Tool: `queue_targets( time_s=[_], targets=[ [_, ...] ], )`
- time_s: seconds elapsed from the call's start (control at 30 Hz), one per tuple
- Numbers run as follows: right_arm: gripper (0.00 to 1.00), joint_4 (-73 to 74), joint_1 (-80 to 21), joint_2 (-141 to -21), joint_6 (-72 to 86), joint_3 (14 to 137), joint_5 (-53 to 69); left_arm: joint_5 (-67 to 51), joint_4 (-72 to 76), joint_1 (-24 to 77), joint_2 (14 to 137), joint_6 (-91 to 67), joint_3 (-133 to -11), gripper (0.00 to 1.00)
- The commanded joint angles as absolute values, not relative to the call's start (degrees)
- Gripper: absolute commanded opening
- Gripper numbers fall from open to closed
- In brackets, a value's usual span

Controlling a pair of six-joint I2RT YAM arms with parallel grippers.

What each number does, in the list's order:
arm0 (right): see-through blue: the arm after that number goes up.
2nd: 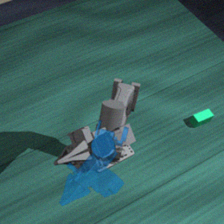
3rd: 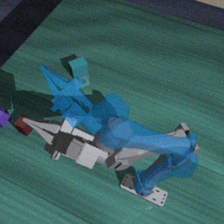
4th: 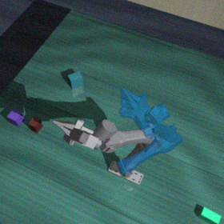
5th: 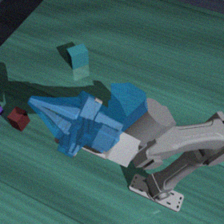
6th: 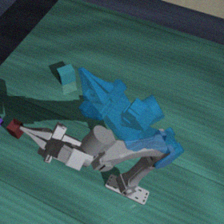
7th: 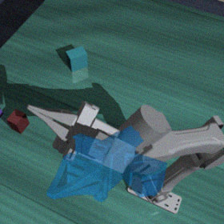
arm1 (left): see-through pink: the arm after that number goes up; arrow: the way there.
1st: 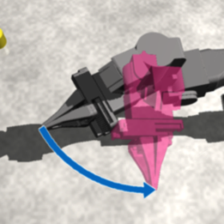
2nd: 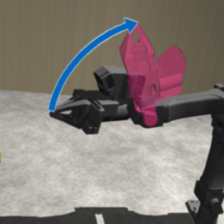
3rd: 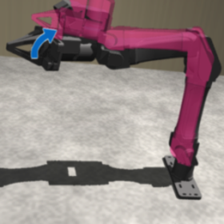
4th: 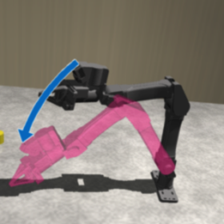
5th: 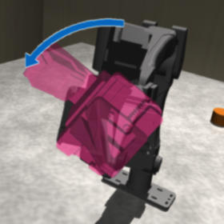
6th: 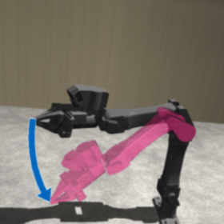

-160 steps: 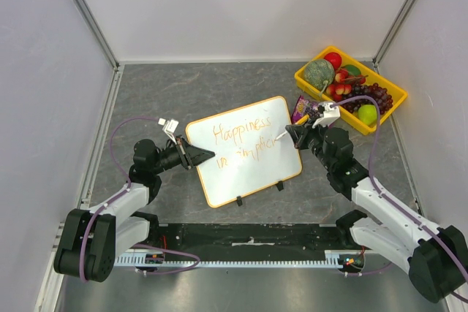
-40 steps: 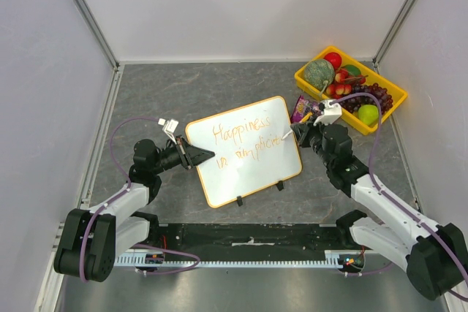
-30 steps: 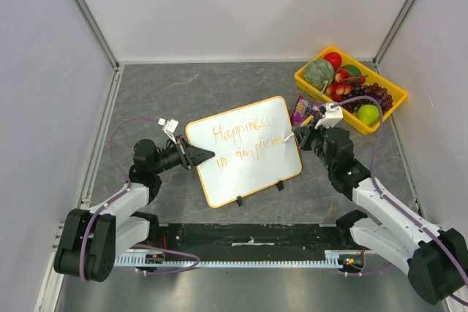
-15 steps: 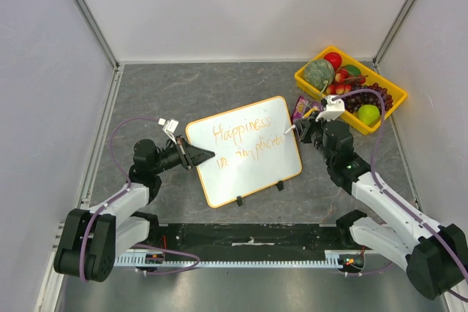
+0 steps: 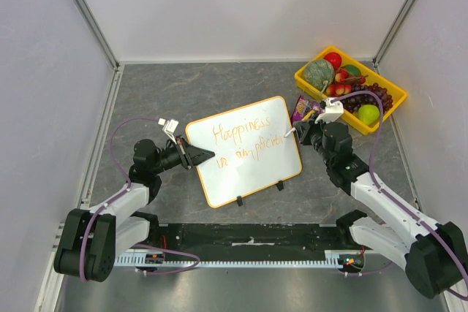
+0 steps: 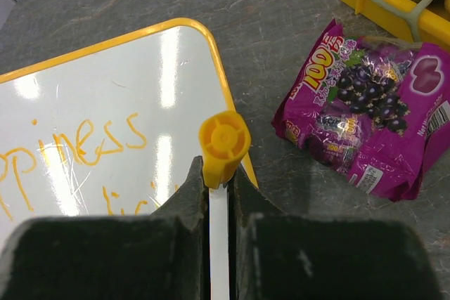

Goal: Write a sentence on the whiteboard

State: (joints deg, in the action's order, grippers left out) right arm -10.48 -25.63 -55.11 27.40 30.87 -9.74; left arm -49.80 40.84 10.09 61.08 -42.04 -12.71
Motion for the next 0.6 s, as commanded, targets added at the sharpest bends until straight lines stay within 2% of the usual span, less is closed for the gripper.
queue_targets(
  time_s=[0.0, 0.57],
  targets=[
    [0.0, -9.5, -25.5, -54.1, 26.8, 28.9, -7.7, -49.0, 37.7, 10.2, 61.7, -31.9, -11.2, 0.02],
    [0.0, -6.2, -25.5, -49.4, 29.6, 24.7, -0.2, -49.0, 37.7, 10.2, 61.6, -31.9, -11.2, 0.02]
  ],
)
